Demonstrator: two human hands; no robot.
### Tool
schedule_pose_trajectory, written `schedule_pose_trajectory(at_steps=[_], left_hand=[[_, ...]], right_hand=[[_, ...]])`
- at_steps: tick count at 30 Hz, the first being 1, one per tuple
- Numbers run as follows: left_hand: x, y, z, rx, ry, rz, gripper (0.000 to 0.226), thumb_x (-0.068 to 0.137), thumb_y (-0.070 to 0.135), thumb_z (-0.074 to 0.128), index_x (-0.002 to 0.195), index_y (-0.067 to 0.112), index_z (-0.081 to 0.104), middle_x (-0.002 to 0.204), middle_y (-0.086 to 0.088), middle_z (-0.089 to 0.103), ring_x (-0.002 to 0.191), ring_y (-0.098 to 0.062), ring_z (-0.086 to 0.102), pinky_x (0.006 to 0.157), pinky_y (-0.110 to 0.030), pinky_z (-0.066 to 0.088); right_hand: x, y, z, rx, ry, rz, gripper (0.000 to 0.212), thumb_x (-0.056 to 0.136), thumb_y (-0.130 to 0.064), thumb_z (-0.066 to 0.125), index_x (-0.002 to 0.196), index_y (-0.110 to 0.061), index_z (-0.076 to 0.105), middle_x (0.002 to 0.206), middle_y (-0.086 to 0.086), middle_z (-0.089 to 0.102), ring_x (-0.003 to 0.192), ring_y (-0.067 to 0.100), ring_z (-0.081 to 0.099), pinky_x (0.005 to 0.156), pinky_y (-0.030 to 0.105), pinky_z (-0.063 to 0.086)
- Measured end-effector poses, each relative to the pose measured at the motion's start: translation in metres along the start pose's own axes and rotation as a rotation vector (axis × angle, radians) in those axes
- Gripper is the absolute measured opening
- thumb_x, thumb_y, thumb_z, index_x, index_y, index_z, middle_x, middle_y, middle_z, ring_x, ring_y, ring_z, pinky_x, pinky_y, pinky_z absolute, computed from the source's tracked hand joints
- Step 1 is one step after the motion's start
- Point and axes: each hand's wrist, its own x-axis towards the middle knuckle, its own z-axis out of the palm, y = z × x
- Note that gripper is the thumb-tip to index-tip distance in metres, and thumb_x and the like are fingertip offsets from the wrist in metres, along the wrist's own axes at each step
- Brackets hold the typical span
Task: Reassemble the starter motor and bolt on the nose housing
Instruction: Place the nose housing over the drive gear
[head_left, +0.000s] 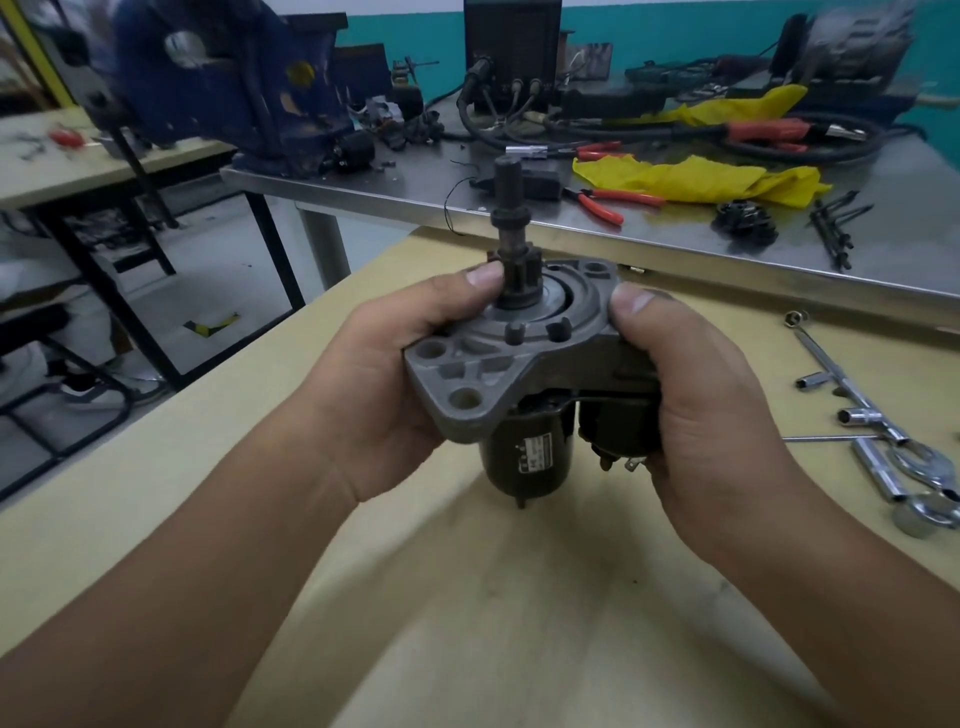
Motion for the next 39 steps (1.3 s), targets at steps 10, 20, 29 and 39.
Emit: schedule_pose_trajectory(at_steps=[10, 20, 29, 39], left_hand=[[0.003, 0.004, -0.004, -0.070, -0.059, 0.035, 0.065, 0.069, 0.015, 0.076, 0.131, 0.021, 0.060, 0.129, -0.014, 0.068, 0.113, -0.034, 0.064, 0.098, -0.044, 0.048], [0.001, 0.009, -0.011, 0.023, -0.101, 0.127, 0.093, 0.056, 0.025, 0.097, 0.137, 0.016, 0.051, 0.121, -0.016, 0.070, 0.103, -0.033, 0.070, 0.090, -0.040, 0.058], [0.003, 0.005, -0.026, 0.275, -0.212, 0.313, 0.088, 0.074, 0.037, 0.088, 0.147, 0.016, 0.043, 0.140, -0.017, 0.061, 0.128, -0.038, 0.060, 0.104, -0.045, 0.052], [-0.005, -0.024, -0.019, 0.503, 0.056, 0.623, 0.089, 0.059, -0.012, 0.087, 0.134, 0.011, 0.045, 0.131, -0.008, 0.060, 0.121, -0.011, 0.067, 0.098, -0.023, 0.053]], right_hand=[[-0.001, -0.002, 0.000, 0.051, 0.020, 0.057, 0.069, 0.064, -0.063, 0.071, 0.115, -0.016, 0.071, 0.111, 0.012, 0.076, 0.099, 0.033, 0.072, 0.073, 0.044, 0.050], [0.001, -0.003, -0.001, 0.071, -0.013, 0.046, 0.075, 0.066, -0.061, 0.073, 0.123, -0.013, 0.067, 0.116, 0.013, 0.075, 0.112, 0.038, 0.068, 0.086, 0.047, 0.051], [-0.005, -0.004, 0.003, 0.015, 0.007, -0.008, 0.069, 0.070, -0.067, 0.071, 0.118, -0.018, 0.068, 0.110, 0.006, 0.076, 0.100, 0.022, 0.073, 0.077, 0.041, 0.052], [-0.006, 0.002, -0.001, 0.007, -0.158, -0.153, 0.091, 0.052, -0.070, 0.087, 0.125, -0.023, 0.058, 0.118, -0.003, 0.075, 0.111, 0.014, 0.071, 0.087, 0.030, 0.058]])
